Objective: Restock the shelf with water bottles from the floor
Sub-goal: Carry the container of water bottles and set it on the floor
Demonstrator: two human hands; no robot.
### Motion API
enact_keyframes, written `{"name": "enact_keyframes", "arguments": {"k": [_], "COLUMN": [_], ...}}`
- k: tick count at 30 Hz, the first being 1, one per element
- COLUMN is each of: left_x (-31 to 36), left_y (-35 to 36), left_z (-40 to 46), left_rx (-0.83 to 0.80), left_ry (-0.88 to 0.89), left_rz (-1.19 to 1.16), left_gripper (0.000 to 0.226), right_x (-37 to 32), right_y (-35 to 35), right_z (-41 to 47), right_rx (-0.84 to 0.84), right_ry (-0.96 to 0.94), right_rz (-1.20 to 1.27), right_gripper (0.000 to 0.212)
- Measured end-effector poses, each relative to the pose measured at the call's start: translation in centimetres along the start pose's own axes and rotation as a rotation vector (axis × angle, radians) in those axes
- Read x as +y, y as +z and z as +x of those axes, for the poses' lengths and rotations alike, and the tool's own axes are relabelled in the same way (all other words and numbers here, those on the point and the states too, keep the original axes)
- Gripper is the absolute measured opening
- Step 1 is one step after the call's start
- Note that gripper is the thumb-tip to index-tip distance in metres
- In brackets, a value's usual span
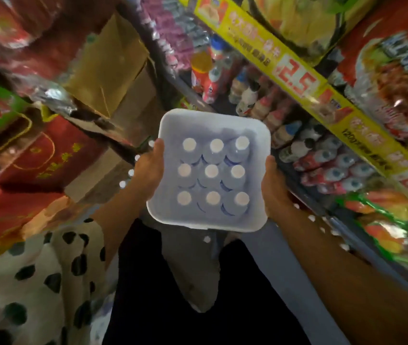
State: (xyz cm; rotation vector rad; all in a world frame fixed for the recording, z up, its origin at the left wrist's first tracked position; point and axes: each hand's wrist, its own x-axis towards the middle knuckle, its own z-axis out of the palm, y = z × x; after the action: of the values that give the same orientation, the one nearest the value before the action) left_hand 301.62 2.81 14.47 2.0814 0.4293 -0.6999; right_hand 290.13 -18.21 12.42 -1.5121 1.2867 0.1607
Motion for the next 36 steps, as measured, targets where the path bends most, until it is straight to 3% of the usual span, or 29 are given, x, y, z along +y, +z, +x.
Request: {"name": "enact_keyframes", "arguments": {"k": [9, 12, 19, 29, 33, 36], "left_x": [3.1, 3.0, -0.2, -6.3, -8.0, -8.4], "left_y": [-5.0, -6.2, -6.2, -1.4, 0.7, 1.7], "left_z": [8.7, 10.9, 16.7, 24.9, 27.5, 28.5], "left_rx": [-0.314, -0.373, -0.406, -0.409, -0.417, -0.393], "left_ry": [0.248, 0.265, 0.185, 0.191, 0.205, 0.204], "left_rz": [0.351, 0.423, 0.489, 0.485, 0.463, 0.449], "left_gripper": [0.065, 0.061, 0.048, 0.063, 0.043, 0.044], "right_x": [1.0, 1.8, 4.3, 9.7, 11.2, 11.5], "right_y": [8.9, 12.1, 18.3, 23.7, 24.5, 24.6], "right_z": [-3.5, -4.8, -3.0, 5.7, 8.5, 10.2], "right_rx": [0.338, 0.406, 0.406, 0.420, 0.438, 0.421], "right_ry": [0.159, 0.254, 0.342, 0.309, 0.353, 0.346], "right_rz": [0.263, 0.383, 0.386, 0.334, 0.384, 0.382], "right_gripper": [0.052, 0.061, 0.063, 0.050, 0.058, 0.058]}}
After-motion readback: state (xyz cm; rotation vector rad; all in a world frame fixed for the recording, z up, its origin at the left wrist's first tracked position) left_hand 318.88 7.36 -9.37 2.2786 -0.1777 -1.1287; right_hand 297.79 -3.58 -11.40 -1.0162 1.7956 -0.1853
